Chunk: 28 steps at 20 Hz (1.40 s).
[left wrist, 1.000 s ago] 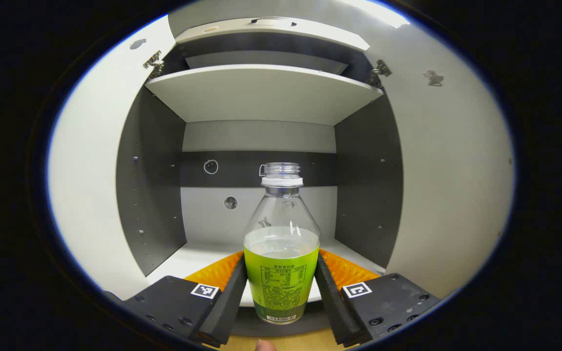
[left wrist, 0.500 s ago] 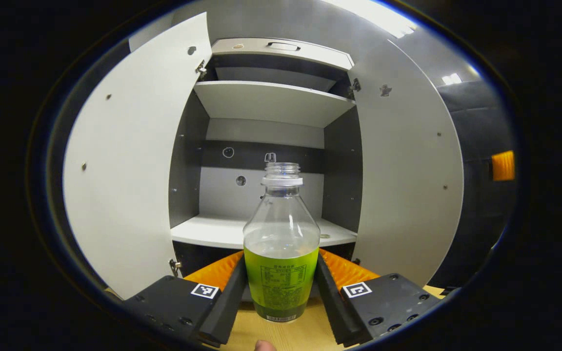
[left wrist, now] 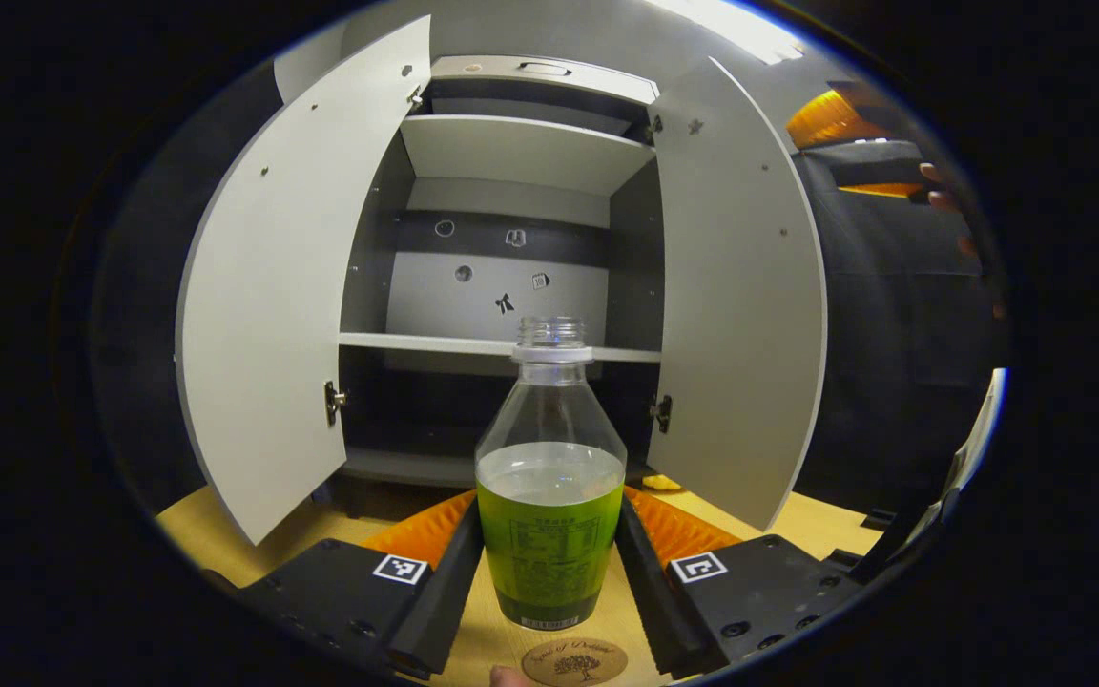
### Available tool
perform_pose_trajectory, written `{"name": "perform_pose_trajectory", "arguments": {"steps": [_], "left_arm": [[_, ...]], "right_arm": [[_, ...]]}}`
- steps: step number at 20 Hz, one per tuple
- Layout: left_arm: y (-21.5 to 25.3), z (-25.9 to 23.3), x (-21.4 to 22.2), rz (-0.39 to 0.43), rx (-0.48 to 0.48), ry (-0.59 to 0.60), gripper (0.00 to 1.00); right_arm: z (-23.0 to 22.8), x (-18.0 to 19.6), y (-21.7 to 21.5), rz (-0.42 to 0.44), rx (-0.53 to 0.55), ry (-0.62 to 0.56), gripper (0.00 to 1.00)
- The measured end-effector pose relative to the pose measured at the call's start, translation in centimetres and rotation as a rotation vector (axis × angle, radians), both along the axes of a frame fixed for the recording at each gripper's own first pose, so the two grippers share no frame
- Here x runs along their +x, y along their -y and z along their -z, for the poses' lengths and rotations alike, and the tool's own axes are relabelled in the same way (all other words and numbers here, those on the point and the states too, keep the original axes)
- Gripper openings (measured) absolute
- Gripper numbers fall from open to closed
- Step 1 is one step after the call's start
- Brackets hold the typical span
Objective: Grasp the bottle in the cabinet with the left hand and place it on the coaster, then close the right door with the right hand and the left door with the left hand.
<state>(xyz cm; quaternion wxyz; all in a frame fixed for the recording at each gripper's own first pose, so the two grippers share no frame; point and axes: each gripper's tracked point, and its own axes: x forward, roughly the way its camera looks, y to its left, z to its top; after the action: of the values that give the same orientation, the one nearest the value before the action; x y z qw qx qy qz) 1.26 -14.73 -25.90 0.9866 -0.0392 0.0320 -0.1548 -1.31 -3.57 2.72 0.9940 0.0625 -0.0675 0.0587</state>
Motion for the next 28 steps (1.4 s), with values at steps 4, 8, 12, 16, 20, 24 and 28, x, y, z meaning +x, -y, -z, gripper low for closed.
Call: {"name": "perform_pose_trajectory", "arguments": {"steps": [4,8,12,16,20,24,28], "left_arm": [[1.7,4.6,-1.7,0.063,-0.023,-0.035,0.77],[2.8,7.5,-2.0,0.094,0.006,-0.046,0.78],[3.0,9.3,-1.8,0.112,0.039,-0.06,0.79],[3.1,9.9,-2.3,0.119,0.011,-0.08,0.8],[2.9,11.7,-2.5,0.1,0.019,-0.157,0.88],[2.7,12.1,-3.2,0.088,0.021,-0.188,0.95],[2.3,12.1,-5.4,0.097,0.047,-0.225,0.95]], "right_arm": [[-0.2,1.0,0.4,0.027,-0.015,0.016,0.98],[0.8,1.8,-0.3,0.015,-0.047,-0.022,0.94],[1.0,2.1,-0.4,0.003,-0.004,-0.043,0.98],[2.0,2.2,0.6,0.032,-0.06,-0.054,0.98],[2.8,2.1,0.6,0.022,-0.068,-0.074,0.98],[3.4,1.8,0.4,0.001,-0.053,-0.102,0.98],[3.3,1.7,1.2,0.021,-0.037,-0.106,0.98]]}}
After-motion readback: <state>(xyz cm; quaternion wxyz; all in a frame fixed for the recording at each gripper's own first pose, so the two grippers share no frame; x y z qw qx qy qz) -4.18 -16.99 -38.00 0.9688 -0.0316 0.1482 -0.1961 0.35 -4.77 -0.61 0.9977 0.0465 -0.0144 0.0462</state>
